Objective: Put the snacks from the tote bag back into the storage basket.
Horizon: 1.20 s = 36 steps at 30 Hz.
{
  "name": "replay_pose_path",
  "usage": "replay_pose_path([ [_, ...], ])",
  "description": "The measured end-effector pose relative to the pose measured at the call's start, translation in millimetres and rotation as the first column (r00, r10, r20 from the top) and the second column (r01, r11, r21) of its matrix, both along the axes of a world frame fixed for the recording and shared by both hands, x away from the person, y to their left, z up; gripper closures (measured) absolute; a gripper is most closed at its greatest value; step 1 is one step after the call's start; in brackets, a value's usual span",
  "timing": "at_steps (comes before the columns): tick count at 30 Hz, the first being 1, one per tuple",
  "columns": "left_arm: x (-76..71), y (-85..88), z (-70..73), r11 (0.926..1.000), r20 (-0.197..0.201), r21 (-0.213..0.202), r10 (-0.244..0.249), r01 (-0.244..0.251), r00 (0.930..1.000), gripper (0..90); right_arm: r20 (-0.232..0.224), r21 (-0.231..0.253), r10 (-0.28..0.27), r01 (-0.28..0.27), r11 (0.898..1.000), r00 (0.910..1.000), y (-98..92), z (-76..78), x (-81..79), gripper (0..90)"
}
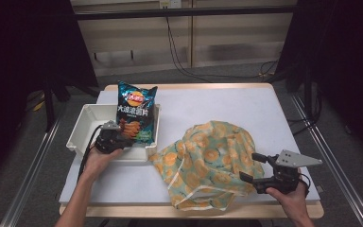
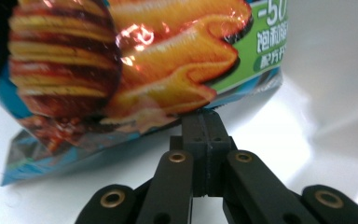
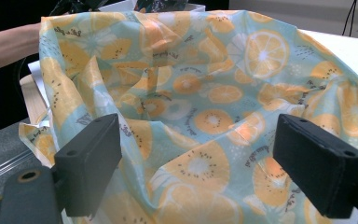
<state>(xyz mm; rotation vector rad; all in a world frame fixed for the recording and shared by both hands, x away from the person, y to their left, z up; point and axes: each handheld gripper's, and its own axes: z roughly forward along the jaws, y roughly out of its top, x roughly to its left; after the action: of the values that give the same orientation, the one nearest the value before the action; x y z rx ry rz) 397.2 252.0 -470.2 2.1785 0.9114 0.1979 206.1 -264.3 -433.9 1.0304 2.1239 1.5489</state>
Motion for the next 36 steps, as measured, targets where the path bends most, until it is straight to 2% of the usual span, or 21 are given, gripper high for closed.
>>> replay_pose_path([
  [3, 5.9, -4.1, 3.9, 0.9989, -0.023, 0.046, -0.004, 0.006, 0.9997, 90.0, 0.0, -0.001, 0.0, 0.0, 1.0, 1.0, 0.2, 0.5, -0.5, 15.1],
  [4, 8.3, -5.2, 5.6, 0.9978, -0.014, 0.067, -0.003, 0.004, 0.9999, 90.0, 0.002, 0.0, 0.0, 0.0, 1.0, 1.0, 0.3, 0.5, -0.1, 15.1],
  [5, 10.3, -6.0, 6.0, 0.9979, -0.035, 0.064, -0.004, 0.006, 0.9994, 90.0, 0.001, 0.001, -0.001, 0.001, 1.0, 1.0, 0.1, 0.3, 0.1, 15.1],
  [9, 17.7, -8.2, 6.2, 0.9968, -0.051, 0.077, -0.013, 0.017, 0.9986, 90.0, 0.002, 0.001, 0.0, 0.0, 1.0, 1.0, -0.5, 0.8, -0.7, 15.1],
  [12, 19.8, -10.2, 6.8, 0.9963, -0.051, 0.081, -0.024, 0.028, 0.9984, 90.0, -0.002, 0.003, -0.004, 0.004, 1.0, 1.0, -1.6, 0.8, -0.6, 15.1],
  [15, 18.2, -15.9, 5.2, 0.9951, -0.064, 0.074, -0.061, 0.066, 0.9961, 90.0, -0.001, 0.003, -0.004, 0.004, 1.0, 1.0, -2.0, 0.5, -0.3, 15.1],
  [18, 15.6, -24.1, 7.8, 0.9902, -0.061, 0.096, -0.096, 0.102, 0.9935, 90.0, -0.002, 0.005, -0.005, 0.005, 1.0, 1.0, -1.7, 0.8, -0.3, 15.1],
  [20, 17.5, -27.4, 10.5, 0.9909, -0.056, 0.09, -0.095, 0.1, 0.9939, 90.0, 0.0, 0.005, -0.004, 0.004, 1.0, 1.0, -1.0, 0.7, -0.1, 15.0],
  [24, 29.7, -27.7, 13.9, 0.9822, -0.072, 0.149, -0.104, 0.114, 0.9919, 90.0, -0.001, 0.002, 0.002, -0.002, 1.0, 1.0, -0.3, 0.2, 0.0, 15.1],
  [25, 29.6, -30.4, 12.9, 0.9899, -0.072, 0.117, -0.072, 0.08, 0.9949, 90.0, 0.002, 0.002, 0.003, -0.003, 1.0, 1.0, -0.3, 0.7, -0.2, 15.1],
  [26, 30.8, -31.9, 12.6, 0.991, -0.067, 0.111, -0.067, 0.074, 0.9955, 90.0, 0.001, 0.002, 0.002, -0.002, 1.0, 1.0, -0.6, 0.9, -0.5, 15.1],
  [28, 36.5, -29.6, 14.9, 0.9802, -0.071, 0.162, -0.103, 0.114, 0.9921, 90.0, -0.001, 0.004, -0.002, 0.002, 1.0, 1.0, -1.6, 0.8, -0.2, 15.0],
  [29, 37.9, -29.5, 15.5, 0.9793, -0.08, 0.165, -0.105, 0.117, 0.9913, 90.0, -0.001, 0.004, 0.0, 0.0, 1.0, 1.0, -2.1, 0.1, 0.9, 15.1],
  [30, 39.6, -29.8, 15.6, 0.9791, -0.079, 0.163, -0.11, 0.121, 0.9908, 90.0, -0.001, 0.003, -0.002, 0.002, 1.0, 1.0, -2.0, -0.4, 1.2, 15.0],
  [31, 38.6, -33.2, 13.7, 0.9881, -0.083, 0.126, -0.078, 0.088, 0.9935, 90.0, -0.003, 0.003, 0.001, -0.001, 1.0, 1.0, -2.0, -0.8, 1.5, 15.1],
  [32, 38.5, -34.3, 13.8, 0.9869, -0.09, 0.129, -0.085, 0.097, 0.9923, 90.0, -0.005, -0.001, -0.001, 0.001, 1.0, 1.0, -1.7, -0.7, 1.1, 15.1],
  [33, 39.6, -35.7, 15.3, 0.9734, -0.095, 0.16, -0.15, 0.164, 0.9841, 90.0, -0.004, -0.001, 0.002, -0.002, 1.0, 1.0, -1.5, -0.7, 1.2, 15.0],
  [35, 36.0, -42.1, 17.7, 0.9637, -0.109, 0.155, -0.202, 0.218, 0.9732, 90.0, -0.003, 0.003, 0.0, 0.0, 1.0, 1.0, -1.6, -0.4, 1.2, 15.1],
  [36, 33.9, -45.1, 19.7, 0.9555, -0.103, 0.157, -0.236, 0.25, 0.9663, 90.0, -0.002, 0.002, -0.002, 0.002, 1.0, 1.0, -1.9, -0.2, 1.2, 15.1],
])
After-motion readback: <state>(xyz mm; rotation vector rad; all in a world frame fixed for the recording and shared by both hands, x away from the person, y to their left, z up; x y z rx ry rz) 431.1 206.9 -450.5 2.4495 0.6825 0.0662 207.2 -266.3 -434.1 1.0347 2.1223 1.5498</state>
